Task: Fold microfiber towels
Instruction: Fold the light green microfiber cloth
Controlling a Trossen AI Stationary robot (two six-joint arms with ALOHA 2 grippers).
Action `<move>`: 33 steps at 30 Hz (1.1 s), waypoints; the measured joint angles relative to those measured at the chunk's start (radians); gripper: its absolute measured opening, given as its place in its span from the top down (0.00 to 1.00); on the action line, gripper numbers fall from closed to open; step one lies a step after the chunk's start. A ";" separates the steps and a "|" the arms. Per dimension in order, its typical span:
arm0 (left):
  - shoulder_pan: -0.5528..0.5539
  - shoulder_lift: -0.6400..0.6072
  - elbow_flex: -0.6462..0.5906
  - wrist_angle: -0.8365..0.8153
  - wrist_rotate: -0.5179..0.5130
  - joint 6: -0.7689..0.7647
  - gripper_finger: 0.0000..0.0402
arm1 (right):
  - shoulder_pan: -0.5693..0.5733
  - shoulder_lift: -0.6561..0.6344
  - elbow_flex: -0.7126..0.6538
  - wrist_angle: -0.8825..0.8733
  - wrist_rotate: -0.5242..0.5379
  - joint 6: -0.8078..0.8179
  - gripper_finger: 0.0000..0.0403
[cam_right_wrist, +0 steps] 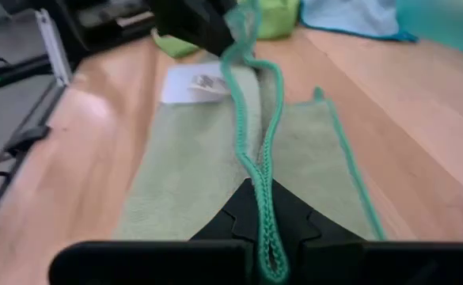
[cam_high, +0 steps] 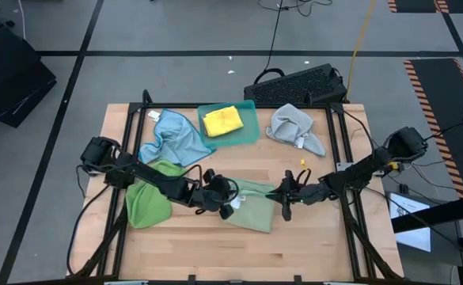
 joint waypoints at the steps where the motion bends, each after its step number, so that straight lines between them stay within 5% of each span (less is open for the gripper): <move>1: 0.004 0.000 0.000 0.003 0.004 0.005 0.98 | -0.004 0.000 0.001 -0.013 0.000 0.004 0.99; 23: 0.054 0.108 0.000 0.050 -0.006 0.024 0.98 | -0.140 0.149 0.000 0.009 -0.052 -0.042 0.98; 33: 0.059 0.108 0.000 0.010 -0.011 -0.001 0.91 | -0.164 0.136 0.000 -0.026 -0.052 -0.029 0.74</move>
